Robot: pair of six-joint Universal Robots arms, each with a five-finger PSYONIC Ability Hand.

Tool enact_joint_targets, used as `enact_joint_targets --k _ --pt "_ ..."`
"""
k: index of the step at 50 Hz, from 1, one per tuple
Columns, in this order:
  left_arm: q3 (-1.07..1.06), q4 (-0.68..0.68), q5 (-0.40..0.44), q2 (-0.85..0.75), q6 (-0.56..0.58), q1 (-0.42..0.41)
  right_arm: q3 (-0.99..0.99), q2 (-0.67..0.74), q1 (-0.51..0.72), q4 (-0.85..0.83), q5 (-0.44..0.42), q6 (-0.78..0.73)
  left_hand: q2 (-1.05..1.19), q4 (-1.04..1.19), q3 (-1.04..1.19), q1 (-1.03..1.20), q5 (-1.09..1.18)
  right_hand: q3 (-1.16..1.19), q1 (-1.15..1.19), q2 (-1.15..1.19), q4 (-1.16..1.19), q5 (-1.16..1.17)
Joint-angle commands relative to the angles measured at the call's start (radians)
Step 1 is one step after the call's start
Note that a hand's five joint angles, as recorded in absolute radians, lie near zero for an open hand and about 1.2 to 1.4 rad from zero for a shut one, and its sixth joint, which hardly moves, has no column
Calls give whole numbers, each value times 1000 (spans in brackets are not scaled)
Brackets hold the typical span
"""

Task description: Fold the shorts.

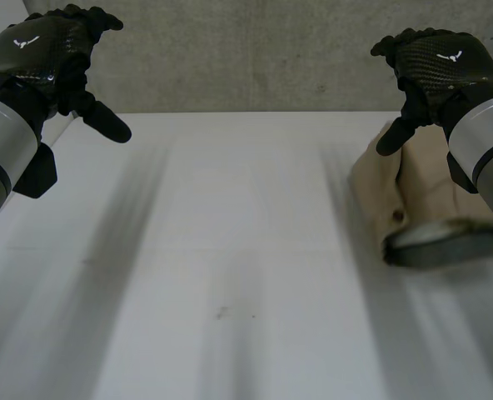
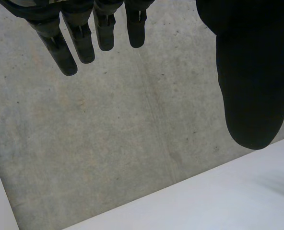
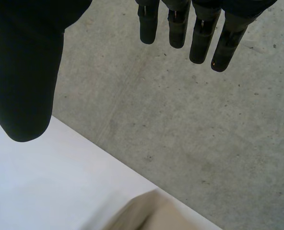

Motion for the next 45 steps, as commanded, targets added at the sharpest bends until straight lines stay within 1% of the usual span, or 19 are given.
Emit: enact_joint_targets --k 1,45 --pt "0 1 0 -2 0 -1 2 1 -1 0 -13 0 -22 -33 -40 -24 -42 -36 18 -42 -55 -49" --pt "-15 19 0 -7 2 -3 6 9 -4 0 -21 -1 -22 -33 -40 -24 -42 -36 18 -42 -55 -49"
